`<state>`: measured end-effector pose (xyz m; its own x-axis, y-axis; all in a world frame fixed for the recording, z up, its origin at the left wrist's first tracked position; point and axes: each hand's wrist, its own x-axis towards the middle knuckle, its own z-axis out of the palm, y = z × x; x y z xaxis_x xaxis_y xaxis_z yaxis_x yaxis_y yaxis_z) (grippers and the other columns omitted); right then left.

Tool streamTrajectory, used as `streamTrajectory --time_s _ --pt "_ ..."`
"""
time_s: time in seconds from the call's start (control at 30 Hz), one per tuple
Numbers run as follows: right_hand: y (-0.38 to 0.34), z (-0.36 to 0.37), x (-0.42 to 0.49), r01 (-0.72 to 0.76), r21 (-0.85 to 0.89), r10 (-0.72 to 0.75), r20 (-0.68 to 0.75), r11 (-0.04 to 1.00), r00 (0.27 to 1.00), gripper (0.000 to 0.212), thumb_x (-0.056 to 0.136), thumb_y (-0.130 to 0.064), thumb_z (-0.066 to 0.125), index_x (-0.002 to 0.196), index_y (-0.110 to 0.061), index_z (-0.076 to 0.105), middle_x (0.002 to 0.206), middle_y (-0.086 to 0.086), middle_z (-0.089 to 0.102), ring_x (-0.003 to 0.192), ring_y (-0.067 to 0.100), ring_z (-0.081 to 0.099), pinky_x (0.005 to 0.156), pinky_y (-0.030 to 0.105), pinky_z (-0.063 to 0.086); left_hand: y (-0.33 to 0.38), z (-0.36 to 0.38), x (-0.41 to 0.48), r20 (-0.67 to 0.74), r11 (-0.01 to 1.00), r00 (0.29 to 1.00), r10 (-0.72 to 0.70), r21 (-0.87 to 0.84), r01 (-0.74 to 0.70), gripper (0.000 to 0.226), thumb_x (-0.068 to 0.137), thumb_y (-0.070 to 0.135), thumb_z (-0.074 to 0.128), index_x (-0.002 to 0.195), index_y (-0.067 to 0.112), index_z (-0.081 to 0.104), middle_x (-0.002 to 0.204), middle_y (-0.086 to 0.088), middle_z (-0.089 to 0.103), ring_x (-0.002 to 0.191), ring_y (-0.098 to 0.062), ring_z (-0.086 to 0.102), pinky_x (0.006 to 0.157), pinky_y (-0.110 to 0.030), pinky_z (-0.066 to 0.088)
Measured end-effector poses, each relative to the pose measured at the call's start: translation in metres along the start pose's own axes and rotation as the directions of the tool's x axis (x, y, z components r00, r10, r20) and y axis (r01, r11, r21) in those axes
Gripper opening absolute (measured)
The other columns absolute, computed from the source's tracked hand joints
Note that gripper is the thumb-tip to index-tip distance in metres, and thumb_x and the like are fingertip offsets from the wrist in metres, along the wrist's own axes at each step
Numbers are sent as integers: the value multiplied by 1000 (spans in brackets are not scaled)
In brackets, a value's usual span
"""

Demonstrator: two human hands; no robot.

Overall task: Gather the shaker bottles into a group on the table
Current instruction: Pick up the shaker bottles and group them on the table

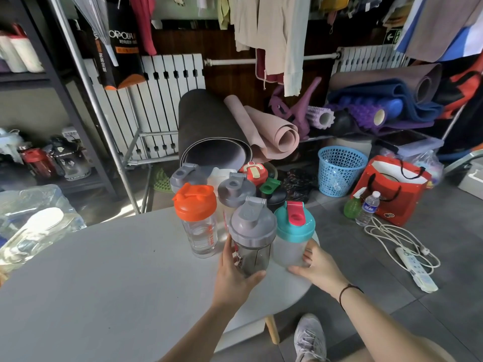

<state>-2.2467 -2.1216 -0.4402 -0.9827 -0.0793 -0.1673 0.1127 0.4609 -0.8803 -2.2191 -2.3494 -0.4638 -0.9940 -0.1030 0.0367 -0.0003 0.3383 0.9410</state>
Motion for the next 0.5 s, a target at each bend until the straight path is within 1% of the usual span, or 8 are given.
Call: streamTrajectory --time_s 0.17,0.23,0.27,0.3,0.37,0.4,0.43,0.5 --pt "0 -1 0 -7 31 7 12 999 1000 87 68 -11 84 139 -25 37 140 0 50 131 19 48 109 38 38 3 -8 -9 18 999 999 32 -11 -32 120 52 49 81 150 28 15 142 1 40 123 -19 52 104 -39 46" --pt "0 -2 0 -19 47 18 26 999 999 88 68 -11 83 141 -25 36 140 -2 50 132 18 47 108 37 38 -1 -14 -15 30 999 999 39 -8 -38 118 55 44 85 148 32 14 142 2 38 121 -18 50 103 -31 43" --pt "0 -2 0 -27 53 25 39 998 999 88 69 -11 83 142 -25 36 139 -4 50 132 17 47 107 37 38 -3 -20 -20 39 999 999 32 -2 -32 117 55 46 86 146 34 13 140 3 37 120 -15 49 100 -25 41" --pt "0 -3 1 -36 68 32 52 997 998 88 69 -10 83 142 -26 36 138 -5 50 131 15 47 106 36 39 -6 -26 -25 45 1000 999 28 3 -28 118 51 56 85 143 36 13 139 4 37 118 -10 48 98 -18 38" --pt "2 -4 1 -45 100 38 69 994 997 90 69 -7 82 143 -26 35 138 -6 51 127 11 48 102 31 40 -14 -42 -35 41 999 999 27 22 -28 122 42 80 71 141 36 16 136 5 38 115 4 48 92 -2 35" --pt "3 -5 1 -48 105 40 74 993 996 90 69 -6 82 144 -25 35 139 -6 51 125 9 48 101 29 39 -18 -51 -39 30 999 999 25 39 -26 123 41 84 66 142 34 18 135 5 38 114 11 46 90 2 35" --pt "3 -5 1 -48 112 39 78 993 996 90 69 -5 82 144 -25 35 139 -6 51 125 9 48 101 29 39 -22 -60 -42 15 998 1000 23 56 -24 123 41 85 65 143 32 20 135 5 39 113 15 44 90 2 35" --pt "4 -5 1 -47 123 37 77 991 996 90 68 -4 82 143 -26 36 139 -6 51 127 11 48 104 33 40 -26 -78 -47 -22 997 1000 12 78 -11 121 42 81 68 142 32 23 134 6 39 113 11 47 95 -7 38"
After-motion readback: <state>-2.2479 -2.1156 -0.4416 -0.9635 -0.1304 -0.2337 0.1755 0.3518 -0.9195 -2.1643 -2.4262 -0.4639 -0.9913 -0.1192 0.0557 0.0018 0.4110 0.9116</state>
